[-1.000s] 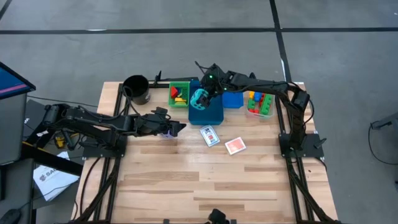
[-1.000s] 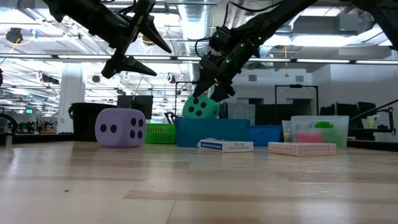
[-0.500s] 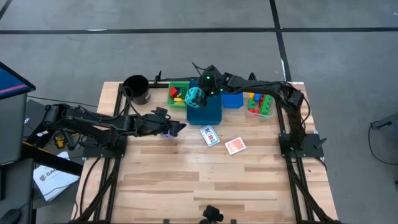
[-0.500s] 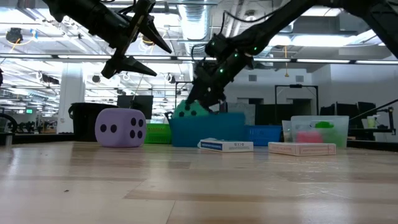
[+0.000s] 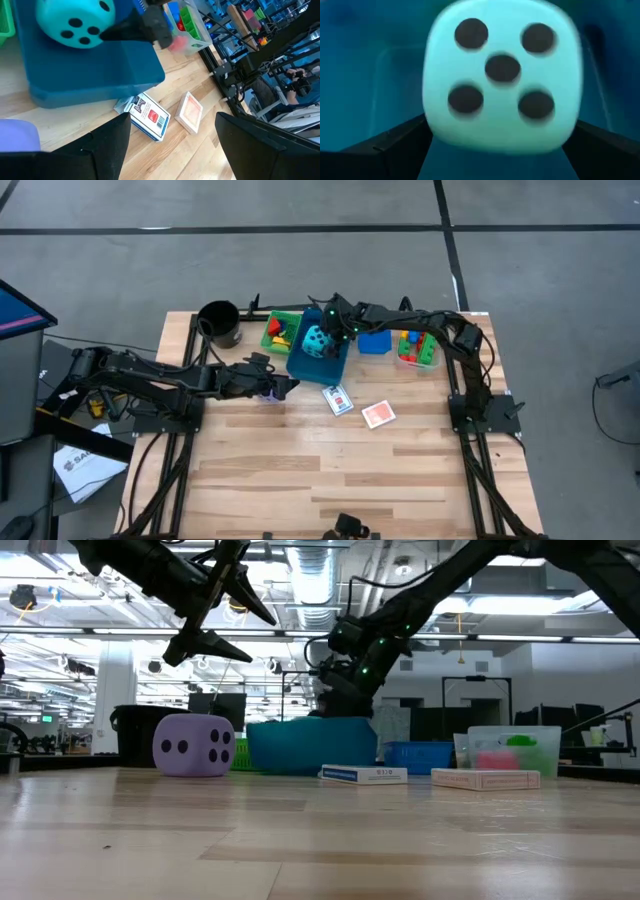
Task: Pick & Place Toys
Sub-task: Put the blue die into the blue bin, then adjust the blue bin on the table
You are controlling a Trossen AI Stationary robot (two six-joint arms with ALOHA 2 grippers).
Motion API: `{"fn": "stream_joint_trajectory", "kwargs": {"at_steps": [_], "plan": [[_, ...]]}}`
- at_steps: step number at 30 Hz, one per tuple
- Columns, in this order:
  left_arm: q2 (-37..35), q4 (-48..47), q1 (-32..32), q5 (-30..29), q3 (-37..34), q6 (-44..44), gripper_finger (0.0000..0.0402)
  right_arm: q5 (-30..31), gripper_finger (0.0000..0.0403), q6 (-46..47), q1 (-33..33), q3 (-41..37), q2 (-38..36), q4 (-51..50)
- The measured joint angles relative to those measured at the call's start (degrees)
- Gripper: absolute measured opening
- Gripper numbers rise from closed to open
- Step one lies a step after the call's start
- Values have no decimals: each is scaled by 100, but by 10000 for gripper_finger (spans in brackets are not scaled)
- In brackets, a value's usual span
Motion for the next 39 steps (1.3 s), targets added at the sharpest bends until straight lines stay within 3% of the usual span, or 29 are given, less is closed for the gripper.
{"fn": "stream_joint_trajectory", "kwargs": {"at_steps": [17,33,39], "plan": [[0,-4,-2,9,0,14,285,302,400,262,-56,0,-798,-402],[0,-10,7,7,1,65,285,261,400,112,161,333,-1223,-2175],[0,-8,7,7,0,1033,285,217,400,1295,542,417,-1539,-2315]]}}
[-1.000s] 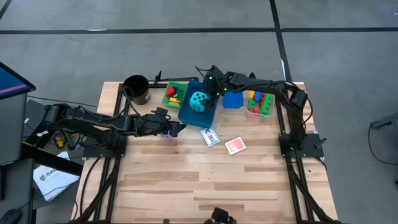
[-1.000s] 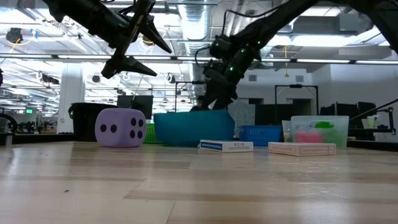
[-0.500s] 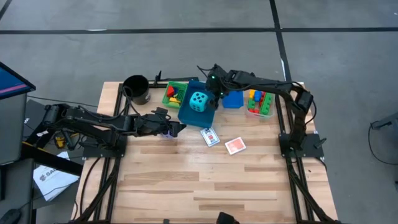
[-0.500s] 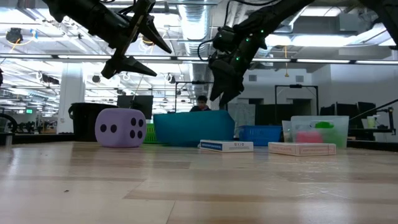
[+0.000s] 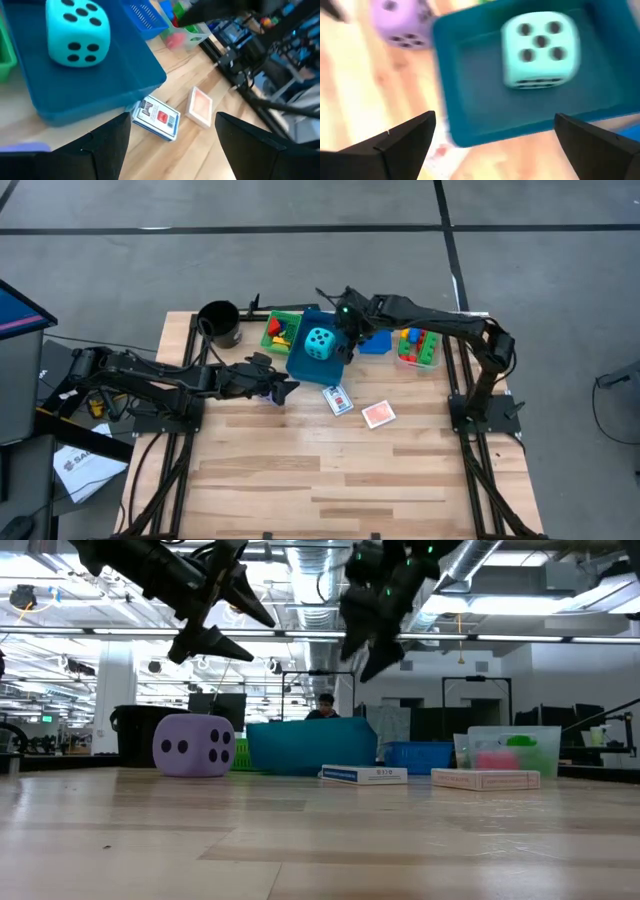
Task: Pick & Place Toys
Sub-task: Adjust the blue bin on the table
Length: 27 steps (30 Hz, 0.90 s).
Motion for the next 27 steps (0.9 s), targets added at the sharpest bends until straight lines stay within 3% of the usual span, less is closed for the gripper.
{"fn": "stream_joint_trajectory", "kwargs": {"at_steps": [10,14,20,24,27], "plan": [[0,2,34,3,1,1500,285,-65,400,2029,1528,0,-135,305],[0,4,109,26,2,1951,285,673,400,2454,2042,7,-58,332],[0,14,320,74,0,2144,285,1569,400,3193,2103,13,52,251],[0,48,438,74,2,2150,285,1271,389,3403,1957,-8,199,259],[0,79,530,74,2,2153,285,1017,346,3451,1939,-15,257,262]]}}
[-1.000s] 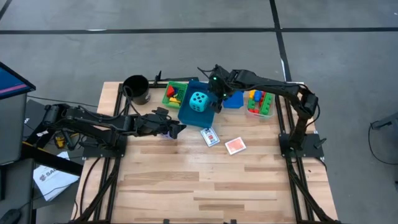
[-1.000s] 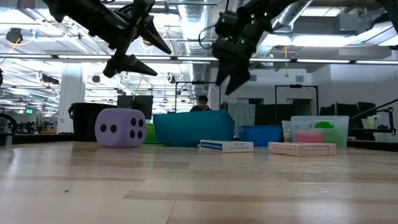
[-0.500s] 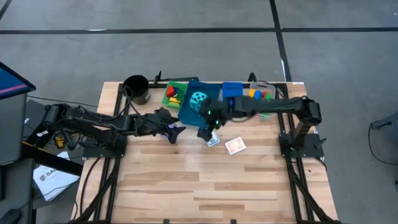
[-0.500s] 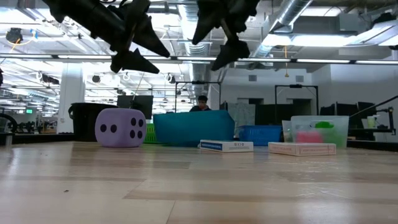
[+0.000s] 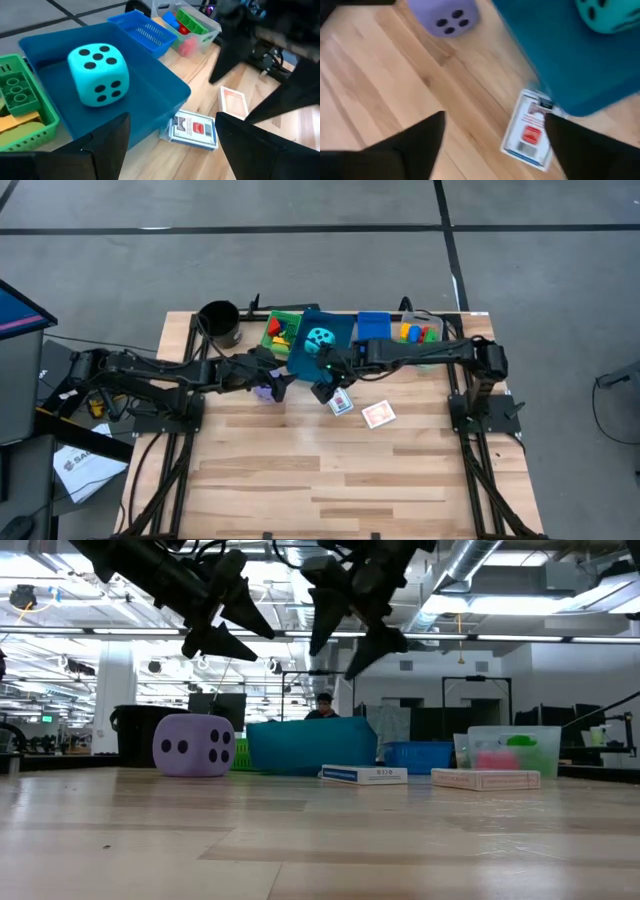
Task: Pick & Place Toys
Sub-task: Adjust the blue bin on the table
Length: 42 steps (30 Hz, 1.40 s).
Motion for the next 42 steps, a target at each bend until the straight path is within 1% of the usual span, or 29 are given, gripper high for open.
{"fn": "stream_joint_trajectory", "kwargs": {"at_steps": [3,6,10,11,12,17,22,28,31,33,35,37,39,42], "plan": [[0,31,83,-1,0,-28,285,-56,272,-66,15,29,119,184],[0,65,122,-13,0,-179,285,-84,178,-92,17,-7,161,8],[0,84,126,-15,0,-192,285,-82,41,-329,15,19,214,219],[0,92,126,-16,0,-192,285,-82,21,-426,12,5,231,219],[0,95,126,-16,0,-195,285,-80,13,-505,10,1,233,244],[0,94,124,-22,0,-210,285,-82,28,-680,-79,11,280,276],[0,94,124,-39,0,-214,285,-80,4,-1010,-121,12,270,292],[0,91,124,-37,0,-394,285,-82,4,-1246,-201,10,274,323],[0,91,124,-35,0,-503,285,-80,2,-1300,-243,24,451,455],[0,89,124,-35,0,-511,285,-121,3,-1334,-267,-17,528,255],[0,72,124,-35,0,-511,285,-275,3,-1344,-252,33,689,487],[0,84,124,-35,0,-513,285,-345,2,-1393,-243,-3,805,215],[0,50,124,-33,0,-512,285,-364,2,-1439,-202,17,972,349],[0,47,124,-33,0,-514,285,-362,2,-1498,-185,16,1018,152]]}}
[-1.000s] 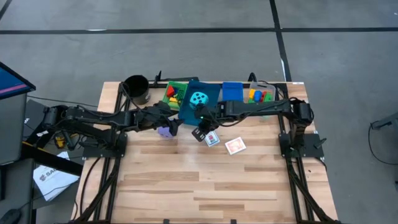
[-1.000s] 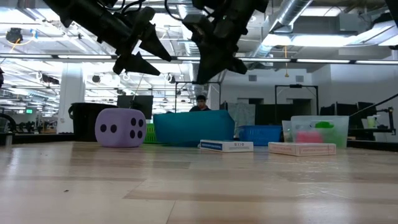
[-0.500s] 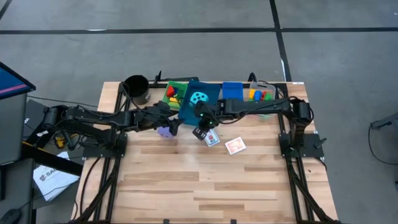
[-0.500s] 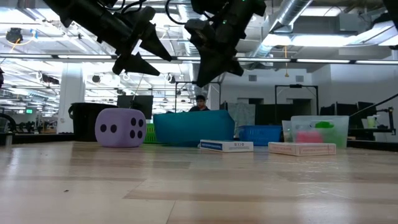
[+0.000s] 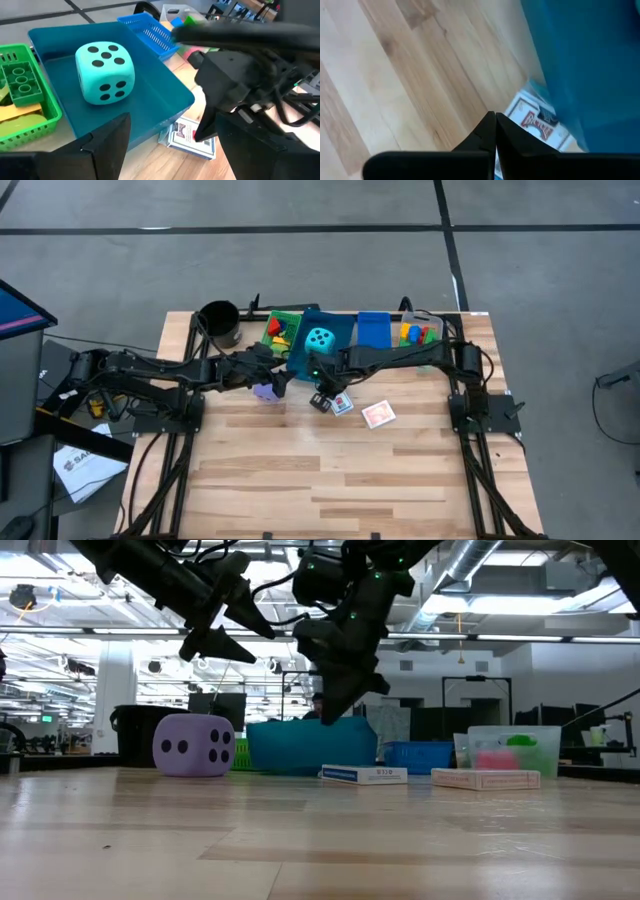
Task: Pick & Place Toys
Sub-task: Adjust the blue bin on the table, then put the purple die into the blue bin
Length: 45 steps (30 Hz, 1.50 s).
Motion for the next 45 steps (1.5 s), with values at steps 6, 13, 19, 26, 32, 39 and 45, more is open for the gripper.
{"fn": "stream_joint_trajectory", "kwargs": {"at_steps": [6,13,19,26,32,39,45], "plan": [[0,21,-2,2,0,0,285,183,2,-99,-34,-4,96,-306],[0,16,-2,4,0,0,285,646,2,-97,-207,0,102,-725],[0,24,-2,4,0,0,285,782,2,-97,-338,0,101,-969],[0,28,-2,13,0,-2,285,1013,2,-158,-341,2,101,-978],[0,27,-2,20,0,-2,285,456,1,-294,-153,32,51,-996],[0,20,-2,17,0,-2,285,288,1,-546,304,79,51,-903],[0,22,-2,17,0,15,285,106,1,-545,577,79,51,-573]]}}
